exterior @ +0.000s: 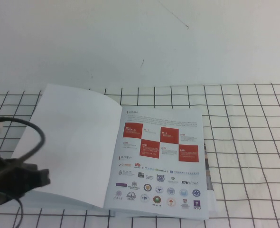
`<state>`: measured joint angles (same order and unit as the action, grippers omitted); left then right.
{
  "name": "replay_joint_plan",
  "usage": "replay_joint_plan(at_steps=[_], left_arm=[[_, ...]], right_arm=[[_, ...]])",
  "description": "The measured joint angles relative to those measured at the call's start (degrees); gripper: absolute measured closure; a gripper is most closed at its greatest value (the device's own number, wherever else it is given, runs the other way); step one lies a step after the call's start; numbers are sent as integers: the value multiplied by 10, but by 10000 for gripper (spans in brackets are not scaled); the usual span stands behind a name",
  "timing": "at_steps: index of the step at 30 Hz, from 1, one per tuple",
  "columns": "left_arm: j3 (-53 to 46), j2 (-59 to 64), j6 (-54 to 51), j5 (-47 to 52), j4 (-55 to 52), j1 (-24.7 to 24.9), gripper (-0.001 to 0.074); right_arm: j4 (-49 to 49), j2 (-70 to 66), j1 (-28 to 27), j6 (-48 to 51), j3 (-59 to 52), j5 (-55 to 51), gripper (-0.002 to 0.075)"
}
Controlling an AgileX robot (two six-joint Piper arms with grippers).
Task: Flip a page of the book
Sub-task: Open the closed book
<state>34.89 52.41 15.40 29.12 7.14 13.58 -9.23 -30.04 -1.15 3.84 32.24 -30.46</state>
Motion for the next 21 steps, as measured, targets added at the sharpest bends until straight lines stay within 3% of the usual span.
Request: replay_joint_plan(at_steps=[10, 15, 21], left_arm=[[0, 99, -206, -70, 90, 34, 737], [4, 115, -239, -99, 124, 34, 737], [43, 160, -266, -99, 123, 34, 737]], right_arm=[[-87, -42, 0, 101, -24, -19, 726], [-170, -106, 0, 221, -24, -58, 726], [-352, -226, 0, 406, -24, -98, 726]])
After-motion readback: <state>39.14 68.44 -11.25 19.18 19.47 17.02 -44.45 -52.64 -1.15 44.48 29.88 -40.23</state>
